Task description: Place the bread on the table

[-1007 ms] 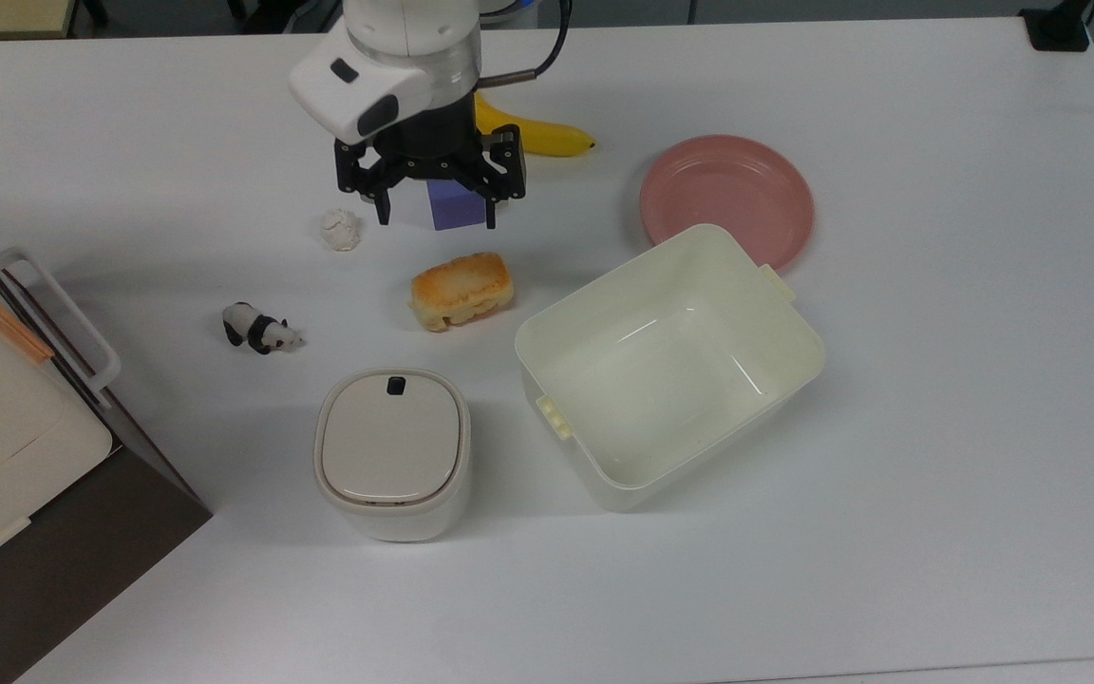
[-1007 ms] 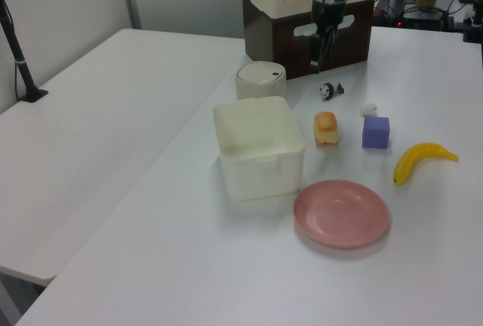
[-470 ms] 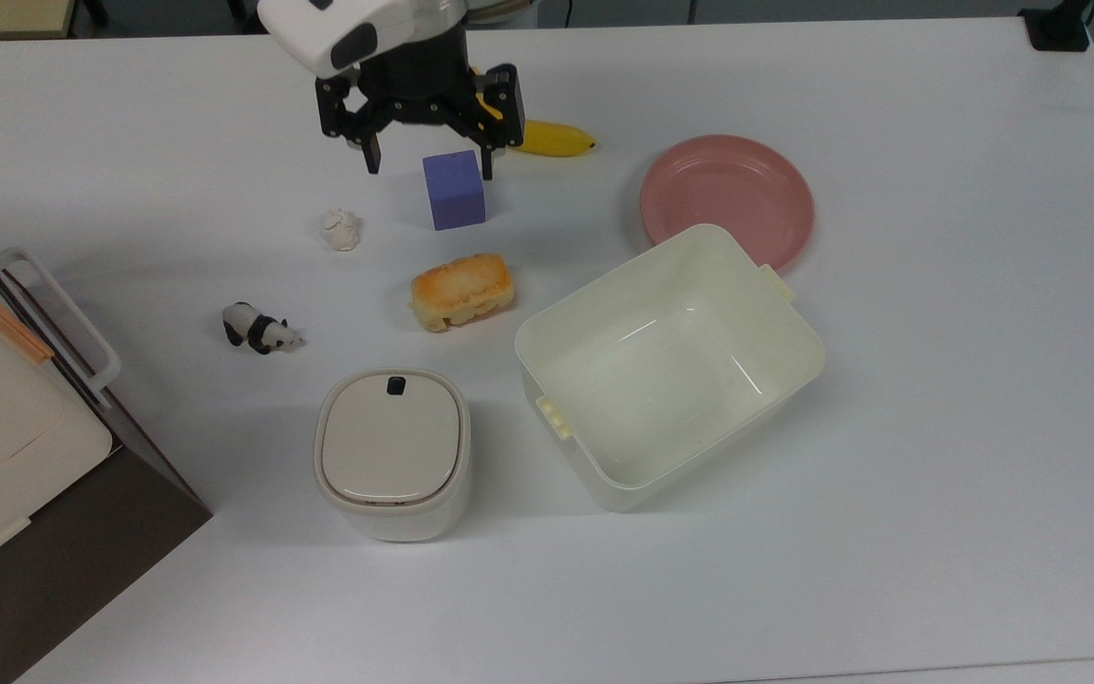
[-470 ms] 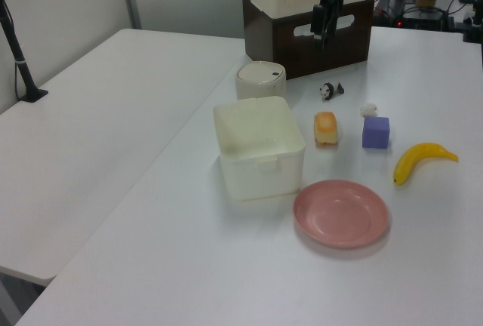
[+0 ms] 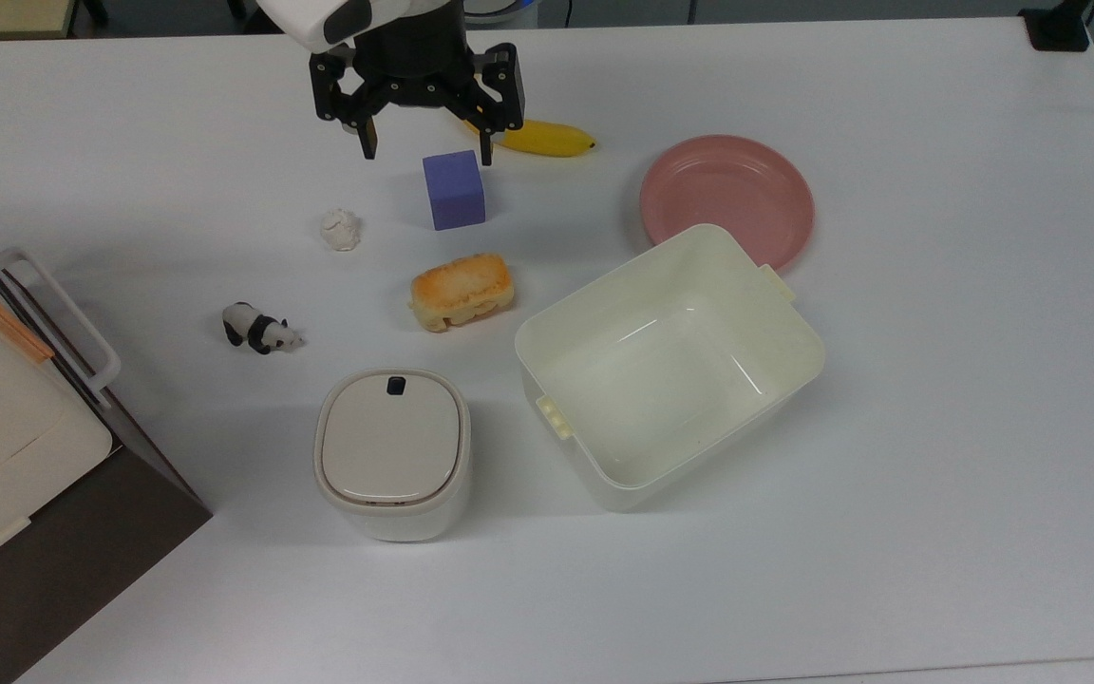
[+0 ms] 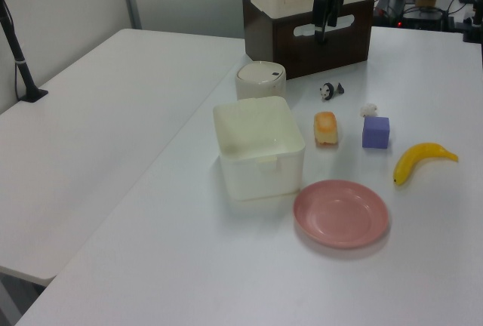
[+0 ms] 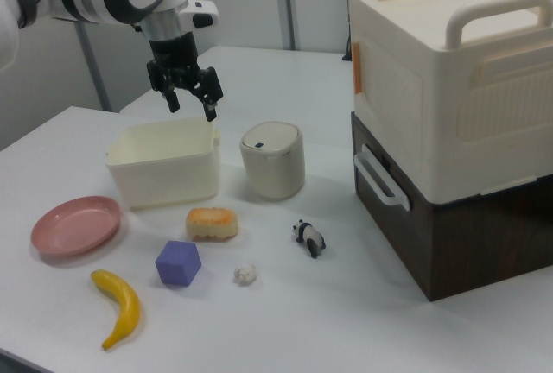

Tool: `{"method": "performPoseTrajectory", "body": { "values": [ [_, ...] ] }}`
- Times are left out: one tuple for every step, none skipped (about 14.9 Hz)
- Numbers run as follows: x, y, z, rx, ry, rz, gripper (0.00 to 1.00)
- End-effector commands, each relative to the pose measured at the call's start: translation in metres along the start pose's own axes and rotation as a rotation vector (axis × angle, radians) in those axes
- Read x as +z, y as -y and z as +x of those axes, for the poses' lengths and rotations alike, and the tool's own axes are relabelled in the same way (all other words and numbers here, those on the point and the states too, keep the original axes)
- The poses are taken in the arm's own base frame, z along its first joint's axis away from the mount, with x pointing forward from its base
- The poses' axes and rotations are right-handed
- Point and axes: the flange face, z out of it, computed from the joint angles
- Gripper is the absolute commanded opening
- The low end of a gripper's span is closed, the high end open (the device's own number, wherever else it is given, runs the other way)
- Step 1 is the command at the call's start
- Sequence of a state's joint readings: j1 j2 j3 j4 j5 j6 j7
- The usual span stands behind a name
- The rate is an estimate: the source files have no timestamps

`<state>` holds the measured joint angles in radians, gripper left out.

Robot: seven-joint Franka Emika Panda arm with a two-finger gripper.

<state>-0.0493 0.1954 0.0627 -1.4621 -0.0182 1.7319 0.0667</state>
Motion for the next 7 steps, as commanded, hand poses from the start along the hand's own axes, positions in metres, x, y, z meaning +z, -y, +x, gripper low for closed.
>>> {"method": "performPoseTrajectory", "body": {
  "values": [
    [-0.020,0.002,-0.009,0.021,0.050,0.015,1.00],
    [-0.024,0.001,-0.010,0.025,0.047,0.021,1.00],
    [-0.025,0.002,-0.010,0.028,0.046,0.025,1.00],
    [-0.030,0.002,-0.010,0.039,0.038,0.026,1.00],
    [-0.035,0.002,-0.010,0.045,0.029,0.026,1.00],
    [-0.035,0.002,-0.009,0.046,0.026,0.027,1.00],
    [-0.035,0.000,-0.009,0.050,0.026,0.026,1.00]
  ]
}}
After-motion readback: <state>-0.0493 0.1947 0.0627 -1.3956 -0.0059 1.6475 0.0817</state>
